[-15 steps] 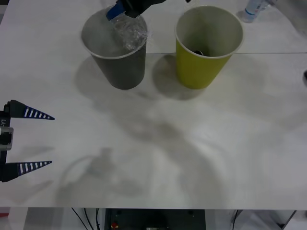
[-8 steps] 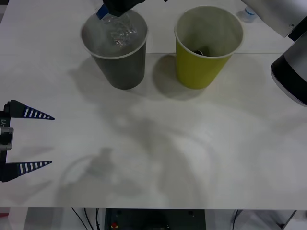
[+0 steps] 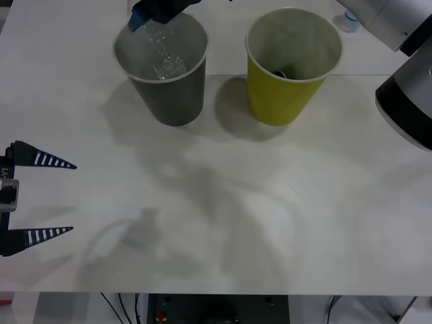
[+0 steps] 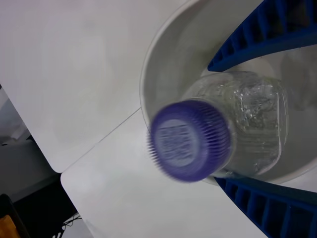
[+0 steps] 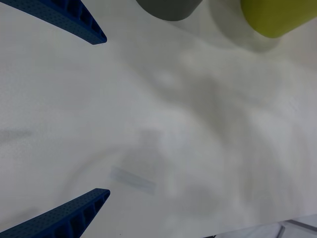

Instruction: Put the can into the green bin and the plastic bottle into the gray bin

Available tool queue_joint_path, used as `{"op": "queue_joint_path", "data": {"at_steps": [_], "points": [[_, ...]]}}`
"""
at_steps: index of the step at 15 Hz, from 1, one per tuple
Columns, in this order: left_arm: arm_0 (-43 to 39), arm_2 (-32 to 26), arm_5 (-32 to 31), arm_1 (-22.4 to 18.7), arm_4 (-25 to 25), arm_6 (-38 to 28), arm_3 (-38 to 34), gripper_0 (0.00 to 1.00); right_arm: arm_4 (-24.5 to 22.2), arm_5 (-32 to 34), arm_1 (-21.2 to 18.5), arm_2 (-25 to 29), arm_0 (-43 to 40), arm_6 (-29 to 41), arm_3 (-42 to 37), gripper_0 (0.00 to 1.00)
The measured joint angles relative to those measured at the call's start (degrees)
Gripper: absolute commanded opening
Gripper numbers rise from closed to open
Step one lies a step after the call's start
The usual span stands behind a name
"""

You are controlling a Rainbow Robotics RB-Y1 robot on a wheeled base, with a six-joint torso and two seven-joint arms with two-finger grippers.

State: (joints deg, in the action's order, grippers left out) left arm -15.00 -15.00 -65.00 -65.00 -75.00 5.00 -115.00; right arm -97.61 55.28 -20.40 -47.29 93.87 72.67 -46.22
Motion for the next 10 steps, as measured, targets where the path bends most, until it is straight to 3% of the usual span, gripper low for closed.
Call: {"op": "queue_joint_path", "data": {"at_steps": [2, 6, 10], "points": [[0.00, 0.00, 0.00, 0.00, 0.00, 0.00, 0.00, 1.00, 2.15, 0.32, -0.95, 0.00, -0.07, -1.65, -0.44, 1.00], [0.00, 0.00, 0.00, 0.00, 0.00, 0.00, 0.00, 1.00, 14.98, 4.35, -7.82, 1.05, -2.91, -9.62, -4.24, 1.00], [0.00, 0.00, 0.00, 0.00, 0.00, 0.00, 0.00, 1.00, 15.84, 9.39, -16.73, 6.32, -10.14, -9.90, -18.54, 1.00]]}}
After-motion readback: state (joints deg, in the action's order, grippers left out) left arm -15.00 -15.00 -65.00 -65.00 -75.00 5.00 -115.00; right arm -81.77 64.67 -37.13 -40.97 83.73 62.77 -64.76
